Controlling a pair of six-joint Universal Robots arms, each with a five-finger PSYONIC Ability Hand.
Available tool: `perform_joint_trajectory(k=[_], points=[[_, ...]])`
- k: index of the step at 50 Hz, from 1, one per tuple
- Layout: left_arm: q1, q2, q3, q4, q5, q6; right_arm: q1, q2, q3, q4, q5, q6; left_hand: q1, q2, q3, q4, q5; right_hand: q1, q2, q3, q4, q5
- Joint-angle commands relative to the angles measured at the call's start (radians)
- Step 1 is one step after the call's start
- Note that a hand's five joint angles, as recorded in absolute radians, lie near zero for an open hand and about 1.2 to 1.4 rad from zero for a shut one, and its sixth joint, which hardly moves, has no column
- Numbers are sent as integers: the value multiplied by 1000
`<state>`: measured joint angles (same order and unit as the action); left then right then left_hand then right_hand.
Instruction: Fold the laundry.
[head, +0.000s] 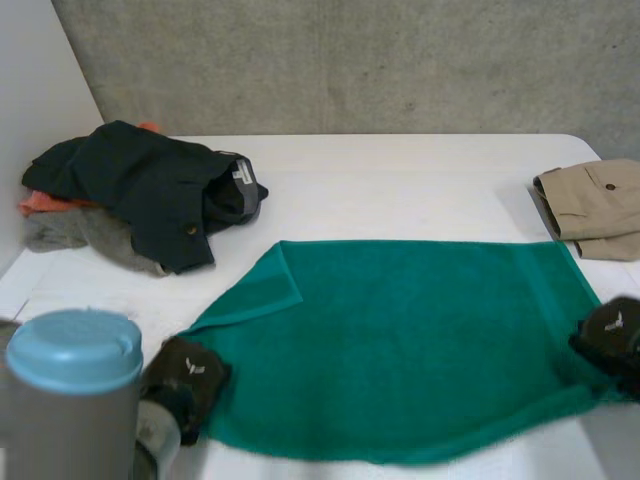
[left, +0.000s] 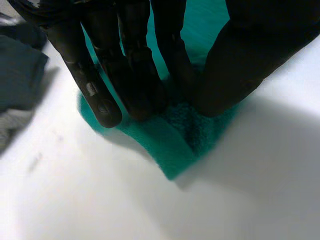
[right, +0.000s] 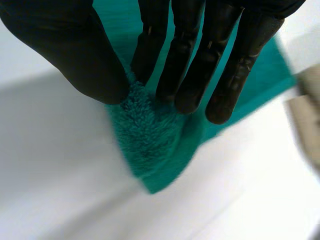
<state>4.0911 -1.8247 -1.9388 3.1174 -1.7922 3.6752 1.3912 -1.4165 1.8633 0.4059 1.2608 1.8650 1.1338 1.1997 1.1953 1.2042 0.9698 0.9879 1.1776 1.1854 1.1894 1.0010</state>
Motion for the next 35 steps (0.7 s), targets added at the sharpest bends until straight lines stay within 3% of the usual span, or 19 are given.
perform_joint_trajectory(k=[1, 8, 10, 14, 17, 27, 35], points=[[38, -143, 350, 107, 1, 32, 109, 91, -252, -232, 11, 147, 262, 197, 201, 192, 252, 408, 219, 211, 207, 221], [101, -252, 880, 243, 7, 190, 216, 175, -679, -430, 80, 382, 262, 197, 201, 192, 252, 408, 219, 211, 207, 221], [127, -266, 1030, 365, 7, 238, 223, 185, -782, -560, 98, 437, 262, 197, 201, 192, 252, 408, 219, 211, 207, 221], [141, -266, 1101, 562, 7, 244, 226, 177, -813, -746, 123, 509, 262, 197, 201, 192, 252, 408, 219, 211, 207, 221], [138, -265, 1095, 622, 7, 243, 229, 177, -799, -792, 138, 539, 262, 197, 201, 192, 252, 408, 219, 211, 207, 221], [141, -226, 833, 552, 4, 161, 252, 174, -645, -771, 135, 542, 262, 197, 201, 192, 252, 408, 219, 211, 207, 221], [89, -226, 606, 532, 4, 111, 241, 134, -480, -671, 127, 540, 262, 197, 201, 192, 252, 408, 219, 211, 207, 221]])
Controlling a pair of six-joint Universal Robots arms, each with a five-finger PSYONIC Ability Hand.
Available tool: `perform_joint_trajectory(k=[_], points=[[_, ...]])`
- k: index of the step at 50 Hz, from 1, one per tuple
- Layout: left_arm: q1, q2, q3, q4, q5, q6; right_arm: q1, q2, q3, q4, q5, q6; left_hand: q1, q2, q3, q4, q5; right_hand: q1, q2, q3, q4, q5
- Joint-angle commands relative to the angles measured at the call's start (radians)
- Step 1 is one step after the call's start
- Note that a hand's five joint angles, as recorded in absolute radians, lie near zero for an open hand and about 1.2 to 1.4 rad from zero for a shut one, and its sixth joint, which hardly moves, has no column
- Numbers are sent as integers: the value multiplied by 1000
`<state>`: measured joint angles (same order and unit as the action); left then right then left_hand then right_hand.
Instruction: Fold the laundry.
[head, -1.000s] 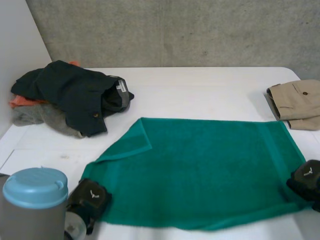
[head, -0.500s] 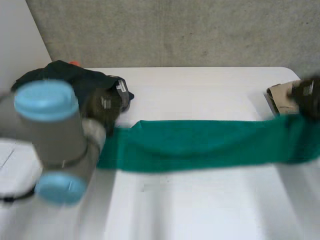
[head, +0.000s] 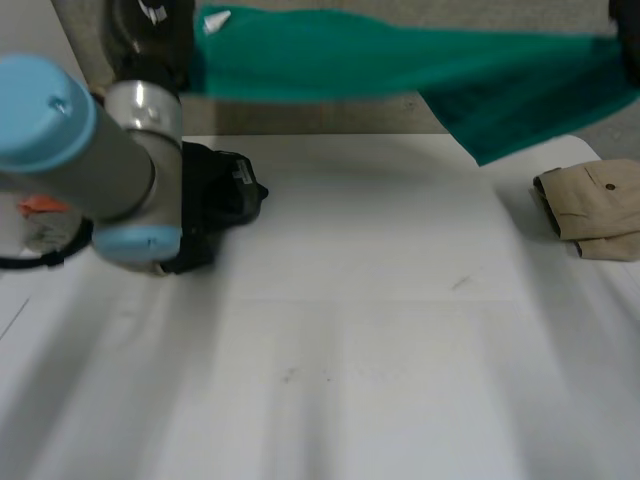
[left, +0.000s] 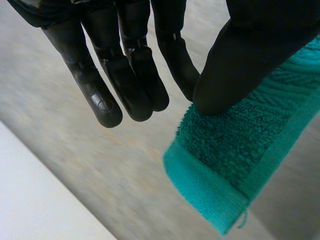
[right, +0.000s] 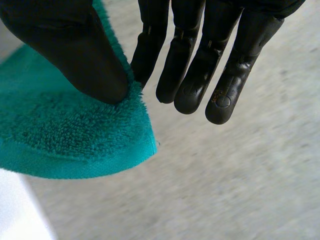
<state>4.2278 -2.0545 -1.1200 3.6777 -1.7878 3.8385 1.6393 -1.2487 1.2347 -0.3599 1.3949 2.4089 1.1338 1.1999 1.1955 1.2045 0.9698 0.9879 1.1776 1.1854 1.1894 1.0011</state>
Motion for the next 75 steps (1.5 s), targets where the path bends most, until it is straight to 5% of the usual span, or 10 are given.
perform_joint_trajectory(k=[1, 8, 23, 33, 41, 48, 49, 52, 60, 75], points=[[-58, 4, -231, -33, -1, -57, -9, -40, 179, 129, -11, -10, 262, 196, 201, 192, 252, 408, 219, 211, 207, 221], [-115, 36, -461, -194, -19, -83, -85, -71, 298, 369, -88, -59, 262, 196, 201, 192, 252, 408, 219, 211, 207, 221], [-207, 220, -845, -487, -159, -149, -395, -163, 557, 897, -151, -612, 262, 196, 201, 192, 252, 408, 219, 211, 207, 221], [-272, 271, -810, -647, -137, -172, -443, -225, 597, 885, -178, -645, 262, 196, 201, 192, 252, 408, 219, 211, 207, 221], [-197, 116, -611, -515, -142, -162, -368, -111, 523, 601, -214, -530, 262, 196, 201, 192, 252, 408, 219, 211, 207, 221], [-183, 59, -532, -466, -134, -159, -242, 26, 398, 515, -136, -403, 262, 196, 201, 192, 252, 408, 219, 211, 207, 221], [-189, 60, -535, -466, -134, -160, -240, 28, 394, 515, -132, -398, 208, 142, 146, 137, 197, 408, 219, 211, 207, 221], [-226, 88, -576, -466, -133, -169, -236, 28, 401, 513, -116, -393, -596, -662, -658, -667, -607, 408, 219, 211, 207, 221], [-255, 244, -731, -459, -122, -200, -236, 28, 422, 507, -116, -390, -615, -681, -677, -686, -626, 408, 219, 211, 207, 221], [-241, 290, -948, -381, 120, -234, -240, 31, 434, 472, -119, -386, -606, -672, -668, -677, -617, 408, 219, 211, 207, 221]])
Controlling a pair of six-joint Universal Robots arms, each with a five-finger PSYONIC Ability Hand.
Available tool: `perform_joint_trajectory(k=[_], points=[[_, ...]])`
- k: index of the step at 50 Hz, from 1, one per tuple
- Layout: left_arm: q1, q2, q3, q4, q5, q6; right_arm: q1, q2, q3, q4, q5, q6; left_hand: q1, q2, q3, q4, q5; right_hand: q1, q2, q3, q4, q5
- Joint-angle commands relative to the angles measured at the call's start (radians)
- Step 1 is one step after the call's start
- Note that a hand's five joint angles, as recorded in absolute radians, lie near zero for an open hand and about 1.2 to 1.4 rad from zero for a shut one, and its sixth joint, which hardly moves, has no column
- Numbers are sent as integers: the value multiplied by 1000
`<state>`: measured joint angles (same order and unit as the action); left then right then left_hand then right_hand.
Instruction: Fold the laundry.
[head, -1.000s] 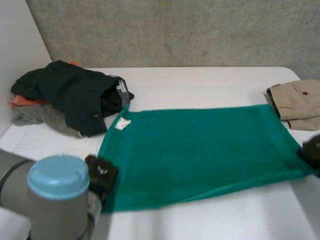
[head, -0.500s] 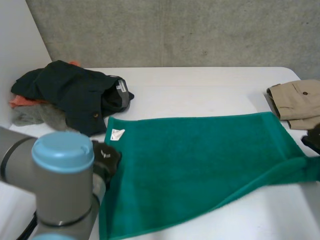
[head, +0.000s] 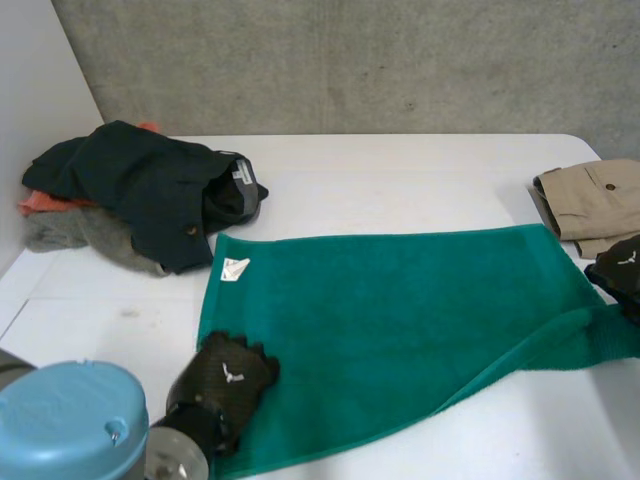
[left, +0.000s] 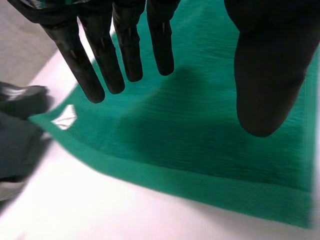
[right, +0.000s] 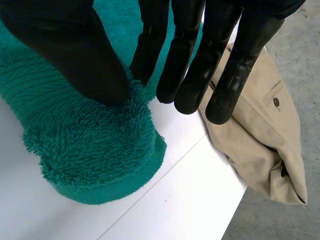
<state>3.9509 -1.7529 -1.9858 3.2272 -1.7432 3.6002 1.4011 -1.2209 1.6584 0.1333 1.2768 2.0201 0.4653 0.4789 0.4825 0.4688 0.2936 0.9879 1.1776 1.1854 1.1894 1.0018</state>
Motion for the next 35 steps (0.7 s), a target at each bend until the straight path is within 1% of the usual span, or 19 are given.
perform_joint_trajectory(k=[1, 5, 21, 35], points=[[37, -11, -87, 81, 74, 5, -2, 3, 17, -26, -2, 12, 65, 52, 48, 62, 62, 408, 219, 211, 207, 220], [42, -11, -105, 126, 74, 5, -2, 3, 29, -34, -2, 28, 62, 49, 45, 59, 60, 408, 219, 211, 207, 220], [-9, -8, -133, 128, 68, 5, -2, 1, 57, -35, -5, 28, 42, 28, 25, 38, 39, 408, 219, 211, 207, 220], [-4, -37, -139, 149, 68, 6, -2, 1, 72, -47, -5, 28, 53, 40, 36, 50, 51, 408, 219, 211, 207, 220]])
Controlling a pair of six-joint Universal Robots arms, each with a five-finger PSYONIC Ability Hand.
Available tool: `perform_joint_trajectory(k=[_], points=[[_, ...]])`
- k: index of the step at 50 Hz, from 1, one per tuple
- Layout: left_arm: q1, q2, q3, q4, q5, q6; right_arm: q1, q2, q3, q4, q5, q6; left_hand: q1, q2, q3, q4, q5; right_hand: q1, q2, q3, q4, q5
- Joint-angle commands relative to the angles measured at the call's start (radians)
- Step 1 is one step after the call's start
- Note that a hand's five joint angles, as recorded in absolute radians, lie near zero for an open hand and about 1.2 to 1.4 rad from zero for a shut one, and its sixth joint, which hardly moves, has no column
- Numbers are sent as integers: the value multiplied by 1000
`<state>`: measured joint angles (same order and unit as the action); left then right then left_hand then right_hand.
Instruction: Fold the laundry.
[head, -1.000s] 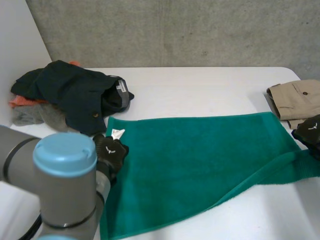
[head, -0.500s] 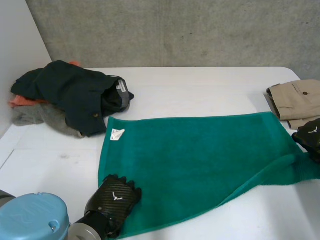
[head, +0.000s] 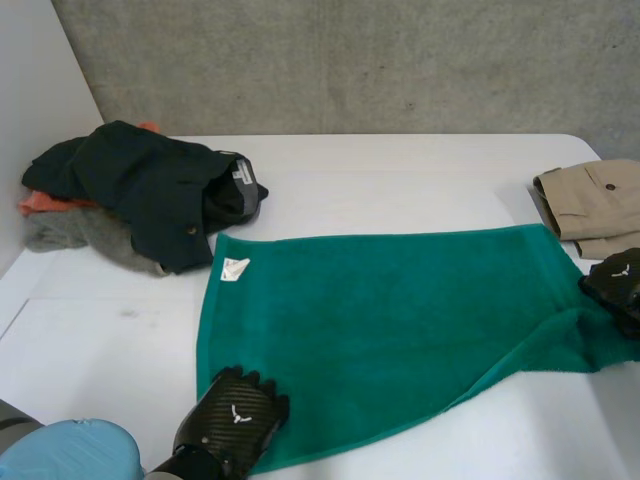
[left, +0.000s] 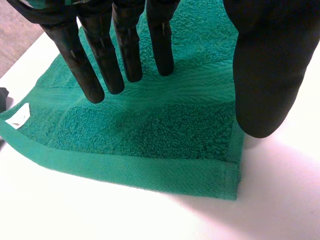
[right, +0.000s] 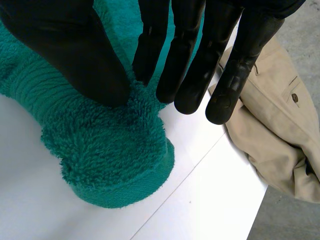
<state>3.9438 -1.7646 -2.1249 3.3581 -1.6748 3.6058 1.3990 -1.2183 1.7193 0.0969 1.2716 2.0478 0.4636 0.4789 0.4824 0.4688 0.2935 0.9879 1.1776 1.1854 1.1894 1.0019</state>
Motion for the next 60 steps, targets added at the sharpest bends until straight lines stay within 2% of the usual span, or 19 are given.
perform_joint_trajectory(k=[1, 7, 13, 21, 24, 28, 29, 30, 31, 36, 40, 45, 49, 52, 55, 58, 60], points=[[3, -27, 0, 23, -2, 1, 0, -1, 11, -13, 0, 0, 58, 43, 39, 53, 54, 408, 219, 211, 207, 220], [6, -47, 2, 66, -3, 2, 0, -1, 22, -13, -1, 0, 85, 69, 66, 79, 80, 408, 219, 211, 207, 220], [11, -67, 13, 106, -3, 2, -2, -1, 34, -13, -15, 0, 214, 198, 195, 208, 209, 408, 219, 211, 207, 220], [49, -85, 33, 141, -3, 7, -3, -1, 43, -13, -20, 0, 305, 289, 286, 299, 300, 408, 219, 211, 207, 220], [68, -105, 48, 141, -3, 7, -3, -1, 49, -13, -21, 0, 448, 433, 429, 443, 444, 408, 219, 211, 207, 220], [92, -118, 63, 141, -3, 8, -3, -3, 51, -13, -23, 0, 747, 732, 728, 742, 743, 408, 219, 211, 207, 220], [92, -118, 63, 141, -3, 8, -3, -4, 52, -13, -21, 0, 748, 733, 729, 743, 744, 408, 219, 211, 207, 220], [95, -128, 68, 139, -3, 19, -3, -4, 52, -13, -23, 0, 908, 893, 889, 903, 903, 408, 219, 211, 207, 220], [95, -131, 68, 139, -3, 24, -3, -6, 52, -13, -23, 0, 932, 917, 914, 927, 928, 408, 219, 211, 207, 220], [111, -127, 63, 136, -9, 100, -6, -12, 57, -5, -23, -3, 933, 917, 914, 927, 928, 408, 219, 211, 207, 220], [112, -59, 53, 100, -22, 143, -9, -65, 78, 44, -15, -27, 933, 917, 914, 927, 928, 408, 219, 211, 207, 220], [103, 60, 11, -75, -28, 139, -89, -147, 115, 213, -21, -133, 933, 917, 914, 927, 928, 408, 219, 211, 207, 220], [101, 94, 14, -225, -25, 125, -169, -187, 151, 394, -20, -294, 933, 917, 914, 927, 928, 408, 219, 211, 207, 220], [117, 96, 46, -282, -22, 102, -183, -190, 135, 437, -43, -324, 933, 917, 914, 927, 928, 408, 219, 211, 207, 220], [140, 88, 98, -249, -23, 85, -169, -181, 106, 352, -80, -278, 933, 917, 914, 927, 928, 408, 219, 211, 207, 220], [169, 48, 166, -155, -23, 73, -129, -144, 68, 268, -86, -221, 933, 917, 914, 927, 928, 408, 219, 211, 207, 220], [187, -11, 219, -65, -26, 80, -66, -67, 1, 192, -86, -161, 933, 917, 914, 927, 928, 408, 219, 211, 207, 220]])
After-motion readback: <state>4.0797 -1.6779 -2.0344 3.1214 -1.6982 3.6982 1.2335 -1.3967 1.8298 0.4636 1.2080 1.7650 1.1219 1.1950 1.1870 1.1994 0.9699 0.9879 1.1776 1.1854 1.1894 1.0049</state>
